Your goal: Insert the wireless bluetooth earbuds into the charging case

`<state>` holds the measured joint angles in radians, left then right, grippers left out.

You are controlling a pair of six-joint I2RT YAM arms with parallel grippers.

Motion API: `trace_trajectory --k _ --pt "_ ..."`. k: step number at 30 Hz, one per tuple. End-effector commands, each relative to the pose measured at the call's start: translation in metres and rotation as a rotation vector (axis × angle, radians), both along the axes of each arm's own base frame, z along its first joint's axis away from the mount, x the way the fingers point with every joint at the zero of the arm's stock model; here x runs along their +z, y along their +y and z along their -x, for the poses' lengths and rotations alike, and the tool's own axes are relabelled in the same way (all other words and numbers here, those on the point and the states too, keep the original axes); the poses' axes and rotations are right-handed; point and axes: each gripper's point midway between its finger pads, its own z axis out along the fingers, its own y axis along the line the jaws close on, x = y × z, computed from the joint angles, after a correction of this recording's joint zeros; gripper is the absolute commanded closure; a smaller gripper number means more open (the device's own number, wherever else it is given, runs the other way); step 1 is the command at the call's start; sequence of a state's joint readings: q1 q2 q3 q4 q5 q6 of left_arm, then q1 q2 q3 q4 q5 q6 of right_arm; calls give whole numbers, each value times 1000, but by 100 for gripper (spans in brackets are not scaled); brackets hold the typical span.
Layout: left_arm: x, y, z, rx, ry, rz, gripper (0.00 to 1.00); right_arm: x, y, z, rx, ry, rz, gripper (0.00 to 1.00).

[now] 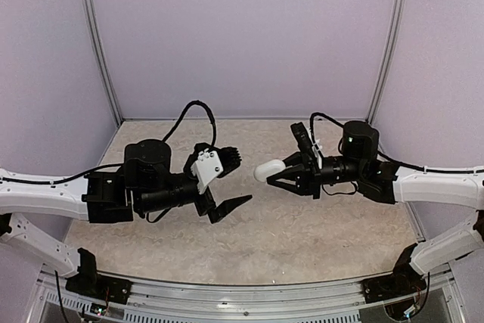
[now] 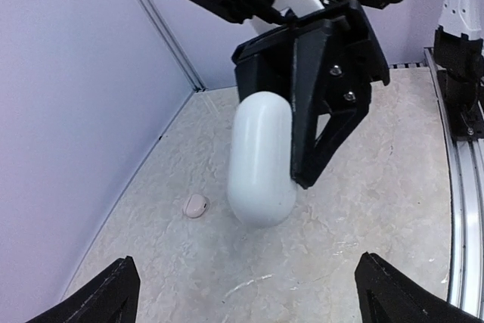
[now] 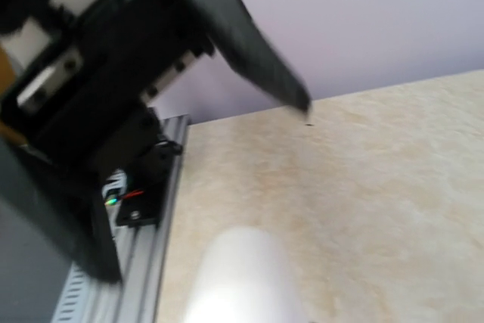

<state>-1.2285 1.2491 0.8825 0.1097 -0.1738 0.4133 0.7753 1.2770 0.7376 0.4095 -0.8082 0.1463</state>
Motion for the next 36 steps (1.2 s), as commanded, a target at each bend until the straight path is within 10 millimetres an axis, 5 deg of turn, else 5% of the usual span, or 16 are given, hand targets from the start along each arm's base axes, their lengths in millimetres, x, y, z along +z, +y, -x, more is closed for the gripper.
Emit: trace_trajectory --k 1,10,16,29,36 --pt "41 18 -22 91 45 234 1 0 -14 -21 -97 35 -1 100" --pt "67 74 -84 492 51 498 1 -40 -44 -71 -284 230 68 100" --pt "66 78 -100 600 60 516 1 -79 -61 -110 -381 419 127 100" --pt "64 93 -103 659 126 603 1 -166 -83 -172 -515 686 245 98" --pt "61 94 -101 638 194 626 1 -189 -80 -192 -542 741 251 88"
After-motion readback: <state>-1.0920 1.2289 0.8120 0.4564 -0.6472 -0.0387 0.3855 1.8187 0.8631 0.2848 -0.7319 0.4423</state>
